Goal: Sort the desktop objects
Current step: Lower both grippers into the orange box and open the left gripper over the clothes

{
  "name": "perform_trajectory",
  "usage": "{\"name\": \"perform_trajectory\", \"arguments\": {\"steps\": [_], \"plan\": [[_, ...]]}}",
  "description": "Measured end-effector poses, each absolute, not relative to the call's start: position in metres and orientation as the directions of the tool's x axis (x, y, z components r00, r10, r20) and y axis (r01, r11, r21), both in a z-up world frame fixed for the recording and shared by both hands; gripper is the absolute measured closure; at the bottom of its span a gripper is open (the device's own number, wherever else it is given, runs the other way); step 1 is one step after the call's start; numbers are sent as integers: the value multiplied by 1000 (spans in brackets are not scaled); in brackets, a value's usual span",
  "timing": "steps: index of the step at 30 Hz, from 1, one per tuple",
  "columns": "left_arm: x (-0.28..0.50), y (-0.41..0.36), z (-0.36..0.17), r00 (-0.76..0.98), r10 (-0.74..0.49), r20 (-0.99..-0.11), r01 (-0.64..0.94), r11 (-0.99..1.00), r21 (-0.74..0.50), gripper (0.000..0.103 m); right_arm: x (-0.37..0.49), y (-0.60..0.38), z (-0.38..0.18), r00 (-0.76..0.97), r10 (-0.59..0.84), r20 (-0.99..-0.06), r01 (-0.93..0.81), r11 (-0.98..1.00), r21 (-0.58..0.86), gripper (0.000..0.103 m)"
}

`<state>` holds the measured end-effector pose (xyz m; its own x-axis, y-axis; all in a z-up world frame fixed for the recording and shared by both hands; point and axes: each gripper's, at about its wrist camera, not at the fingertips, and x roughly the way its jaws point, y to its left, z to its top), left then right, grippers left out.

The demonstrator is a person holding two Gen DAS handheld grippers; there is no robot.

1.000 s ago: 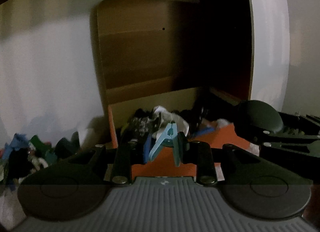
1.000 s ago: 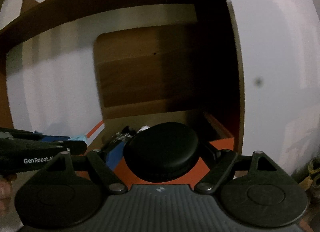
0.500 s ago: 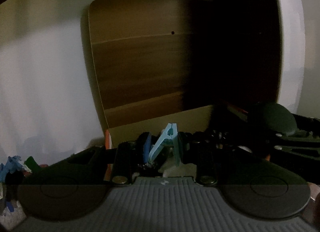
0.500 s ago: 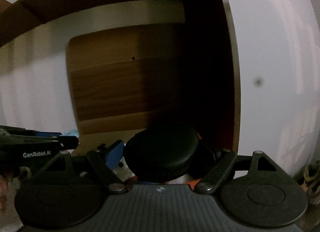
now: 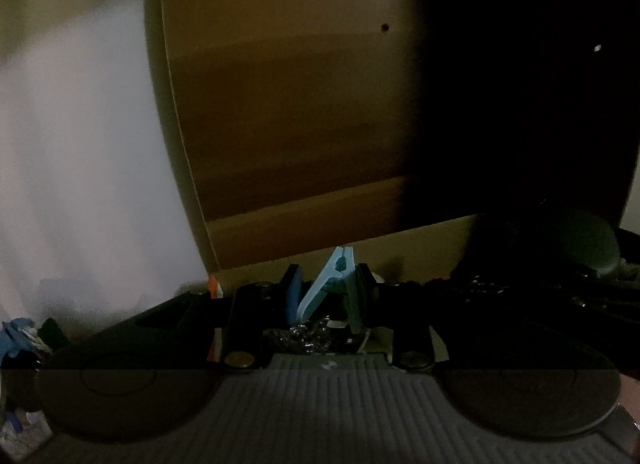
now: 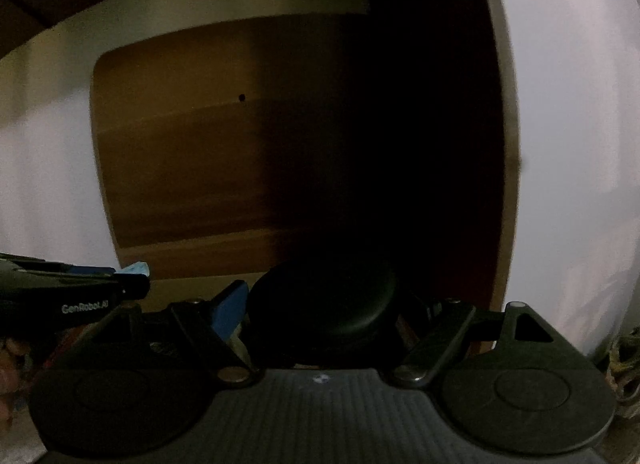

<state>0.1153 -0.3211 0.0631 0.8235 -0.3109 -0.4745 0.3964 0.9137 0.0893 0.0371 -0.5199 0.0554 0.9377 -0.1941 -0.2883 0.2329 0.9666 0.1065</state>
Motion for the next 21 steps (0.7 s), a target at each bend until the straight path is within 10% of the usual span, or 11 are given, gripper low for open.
{"name": "perform_trajectory", "arguments": {"steps": [21], "plan": [[149, -328, 54, 815, -242, -527, 350, 930, 113, 74, 91, -524, 45, 906, -174, -386, 227, 969, 96, 23]]}}
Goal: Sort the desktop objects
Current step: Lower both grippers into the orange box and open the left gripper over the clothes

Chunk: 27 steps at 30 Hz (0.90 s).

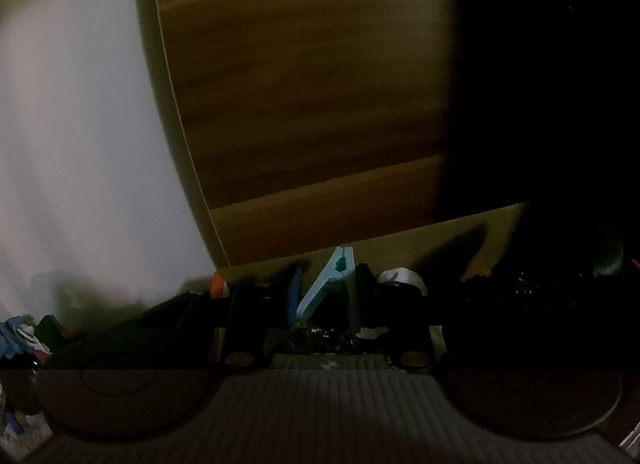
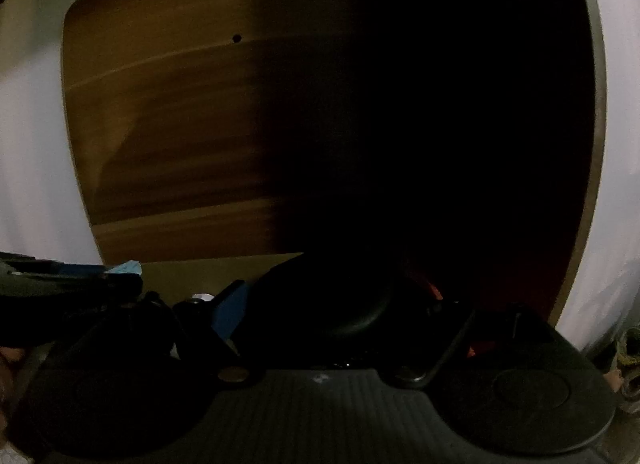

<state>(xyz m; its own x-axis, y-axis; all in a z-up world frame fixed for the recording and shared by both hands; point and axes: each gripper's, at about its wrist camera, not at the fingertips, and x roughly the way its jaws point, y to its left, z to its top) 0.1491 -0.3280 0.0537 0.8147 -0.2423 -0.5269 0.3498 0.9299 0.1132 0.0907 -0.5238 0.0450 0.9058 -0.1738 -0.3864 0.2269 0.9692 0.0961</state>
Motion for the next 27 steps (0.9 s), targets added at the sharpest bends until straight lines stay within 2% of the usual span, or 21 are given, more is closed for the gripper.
{"name": "perform_trajectory", "arguments": {"steps": [21, 23, 24, 25, 27], "plan": [[168, -339, 49, 793, -220, -568, 349, 928, 129, 75, 110, -524, 53, 874, -161, -458, 224, 971, 88, 22], [167, -338, 49, 795, -229, -562, 353, 927, 122, 53, 113, -525, 53, 868, -160, -471, 226, 970, 88, 22], [165, -337, 49, 801, -232, -551, 351, 929, 118, 31, 115, -524, 52, 861, -154, -484, 222, 971, 86, 20], [164, -336, 50, 811, -225, -540, 339, 933, 120, 26, 115, -523, 52, 860, -151, -488, 220, 971, 88, 19], [163, -333, 52, 809, -240, -536, 346, 932, 105, 26, 112, -521, 53, 867, -169, -469, 234, 969, 83, 8]]}}
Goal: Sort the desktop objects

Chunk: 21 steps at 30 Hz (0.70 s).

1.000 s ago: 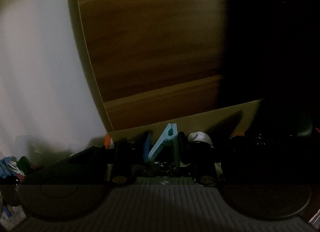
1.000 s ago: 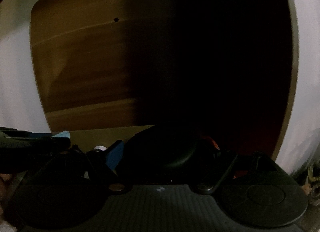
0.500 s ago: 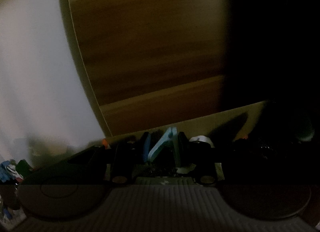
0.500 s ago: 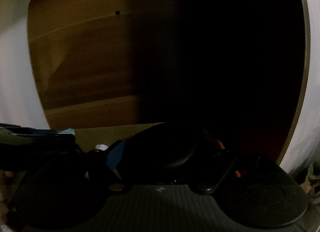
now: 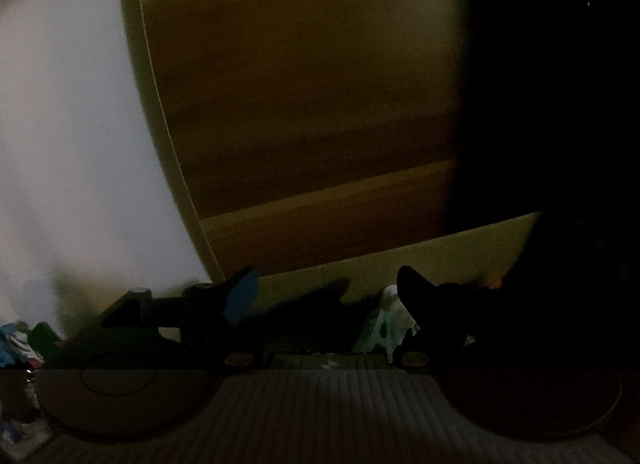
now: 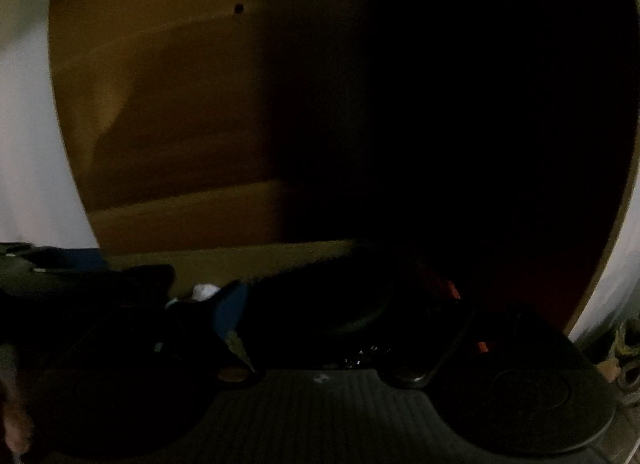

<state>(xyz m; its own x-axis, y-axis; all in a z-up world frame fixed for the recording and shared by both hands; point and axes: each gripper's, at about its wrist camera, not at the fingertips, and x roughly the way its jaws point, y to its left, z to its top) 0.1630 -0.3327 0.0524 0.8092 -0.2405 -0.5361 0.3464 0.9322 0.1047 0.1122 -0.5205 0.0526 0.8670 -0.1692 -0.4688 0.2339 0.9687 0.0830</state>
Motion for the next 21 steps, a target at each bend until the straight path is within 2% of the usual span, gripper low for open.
{"name": "perform_trajectory", "arguments": {"steps": [6, 8, 9, 15, 18, 21], "plan": [[155, -326, 58, 820, -252, -514, 350, 931, 102, 15, 100, -522, 54, 885, -171, -433, 243, 963, 118, 6], [154, -323, 59, 821, -251, -513, 348, 932, 100, 8, 97, -522, 54, 889, -174, -423, 247, 961, 124, 5], [153, -323, 58, 821, -249, -514, 346, 933, 102, 0, 95, -523, 52, 891, -173, -420, 247, 961, 128, 5], [148, -327, 57, 827, -238, -509, 353, 925, 140, 0, 85, -524, 50, 900, -186, -395, 263, 953, 150, 5], [148, -329, 55, 821, -242, -517, 358, 923, 137, 0, 79, -525, 50, 907, -203, -368, 279, 945, 168, 0], [145, -329, 55, 823, -239, -516, 355, 925, 138, 0, 70, -526, 50, 913, -206, -352, 286, 939, 190, 0]]}}
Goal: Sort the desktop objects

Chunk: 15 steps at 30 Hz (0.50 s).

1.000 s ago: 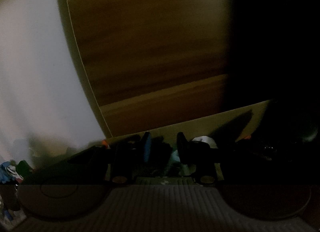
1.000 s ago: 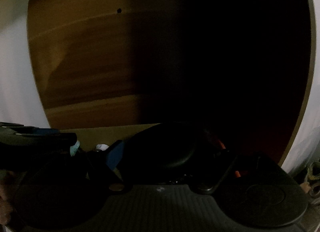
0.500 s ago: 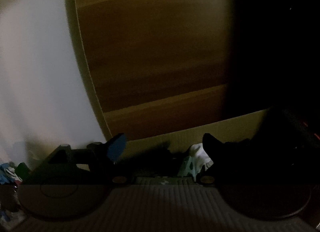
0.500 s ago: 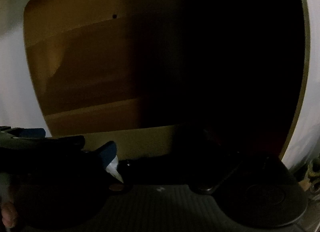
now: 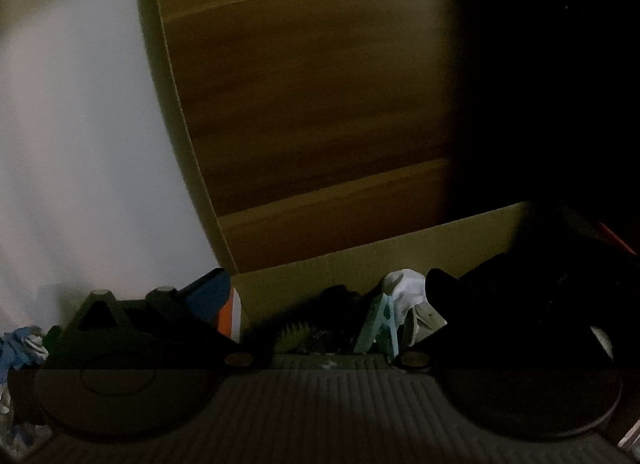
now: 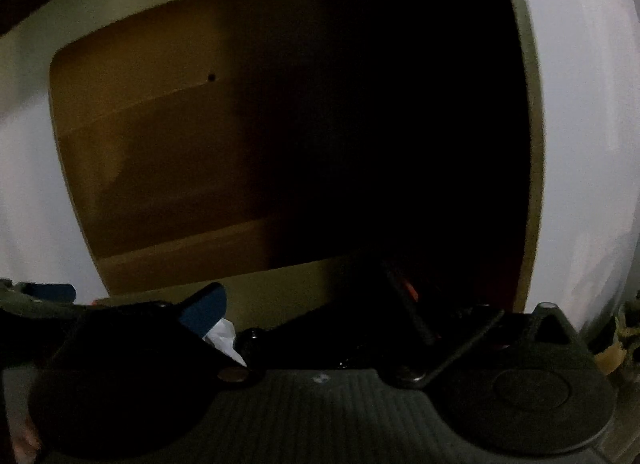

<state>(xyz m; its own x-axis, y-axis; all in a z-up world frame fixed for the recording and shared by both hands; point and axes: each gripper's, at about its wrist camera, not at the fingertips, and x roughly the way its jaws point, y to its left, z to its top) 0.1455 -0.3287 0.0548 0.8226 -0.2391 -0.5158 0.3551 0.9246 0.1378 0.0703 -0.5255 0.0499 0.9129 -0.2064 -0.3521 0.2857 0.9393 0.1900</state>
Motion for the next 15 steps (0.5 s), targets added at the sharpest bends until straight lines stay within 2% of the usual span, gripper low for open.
{"name": "perform_trajectory", "arguments": {"steps": [8, 15], "plan": [[134, -324, 56, 820, -242, -519, 357, 925, 133, 0, 54, -516, 47, 928, -193, -319, 272, 935, 227, 0], [114, -304, 60, 835, -243, -493, 336, 936, 107, 0, 53, -519, 47, 902, -227, -366, 313, 929, 196, 0]]}}
